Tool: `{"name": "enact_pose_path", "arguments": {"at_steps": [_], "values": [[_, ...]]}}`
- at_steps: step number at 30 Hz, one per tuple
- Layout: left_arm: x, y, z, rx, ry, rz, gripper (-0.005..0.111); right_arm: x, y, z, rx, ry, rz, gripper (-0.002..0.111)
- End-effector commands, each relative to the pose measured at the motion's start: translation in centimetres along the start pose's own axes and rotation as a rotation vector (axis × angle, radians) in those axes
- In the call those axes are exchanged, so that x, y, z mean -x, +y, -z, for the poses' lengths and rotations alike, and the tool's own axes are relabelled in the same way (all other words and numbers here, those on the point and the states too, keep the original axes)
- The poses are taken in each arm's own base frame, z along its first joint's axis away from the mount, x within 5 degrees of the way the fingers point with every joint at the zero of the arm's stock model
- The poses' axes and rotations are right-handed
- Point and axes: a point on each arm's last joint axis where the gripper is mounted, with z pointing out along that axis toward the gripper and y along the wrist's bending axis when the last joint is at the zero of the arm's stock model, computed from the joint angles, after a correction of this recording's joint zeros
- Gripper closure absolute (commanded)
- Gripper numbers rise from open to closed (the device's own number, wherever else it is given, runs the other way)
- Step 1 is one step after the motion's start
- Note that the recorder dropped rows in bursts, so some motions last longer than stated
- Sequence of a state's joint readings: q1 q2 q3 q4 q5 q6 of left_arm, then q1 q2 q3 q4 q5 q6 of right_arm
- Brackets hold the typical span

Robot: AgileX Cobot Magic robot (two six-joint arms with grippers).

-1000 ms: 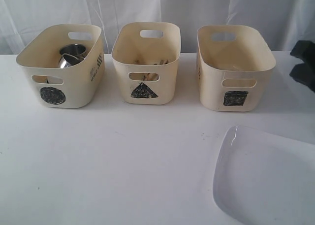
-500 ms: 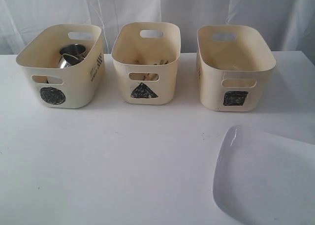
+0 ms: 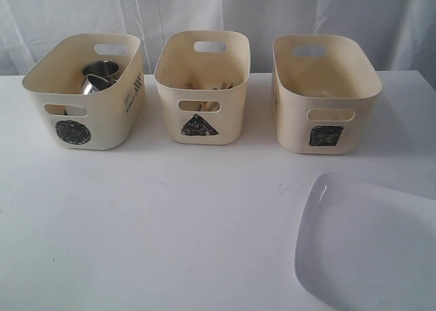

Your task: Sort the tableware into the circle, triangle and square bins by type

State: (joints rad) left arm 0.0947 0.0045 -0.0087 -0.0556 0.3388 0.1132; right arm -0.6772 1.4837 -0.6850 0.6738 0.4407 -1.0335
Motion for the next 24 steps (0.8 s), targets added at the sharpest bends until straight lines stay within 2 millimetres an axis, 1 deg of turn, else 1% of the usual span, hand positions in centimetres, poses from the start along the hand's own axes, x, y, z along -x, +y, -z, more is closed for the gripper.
{"name": "enact_pose_path", "arguments": {"at_steps": [1, 4, 9, 12, 15, 19, 24], "values": [[-0.4, -0.1, -0.1, -0.004, 0.017, 0.006, 0.107, -0.7, -0.2, -1.8, 0.043, 0.061, 0.192, 0.036], [-0.4, -0.1, -0.1, -0.004, 0.017, 0.006, 0.107, -1.2, -0.1, -2.6, 0.082, 0.096, 0.265, 0.036], [-0.4, -0.1, -0.1, -0.004, 0.017, 0.006, 0.107, -1.6, -0.1, -3.3, 0.103, 0.118, 0.277, 0.036], [-0.4, -0.1, -0.1, -0.004, 0.017, 0.006, 0.107, -1.9, 0.3, -3.9, 0.161, 0.129, 0.285, 0.036], [-0.4, -0.1, -0.1, -0.004, 0.017, 0.006, 0.107, -1.8, 0.9, -4.3, 0.24, 0.099, 0.305, 0.036], [-0.4, -0.1, -0.1, -0.004, 0.017, 0.006, 0.107, -1.8, 1.5, -4.5, 0.321, 0.063, 0.352, 0.04], [-0.4, -0.1, -0.1, -0.004, 0.017, 0.006, 0.107, -2.4, 1.5, -5.5, 0.347, 0.093, 0.358, 0.046]]}}
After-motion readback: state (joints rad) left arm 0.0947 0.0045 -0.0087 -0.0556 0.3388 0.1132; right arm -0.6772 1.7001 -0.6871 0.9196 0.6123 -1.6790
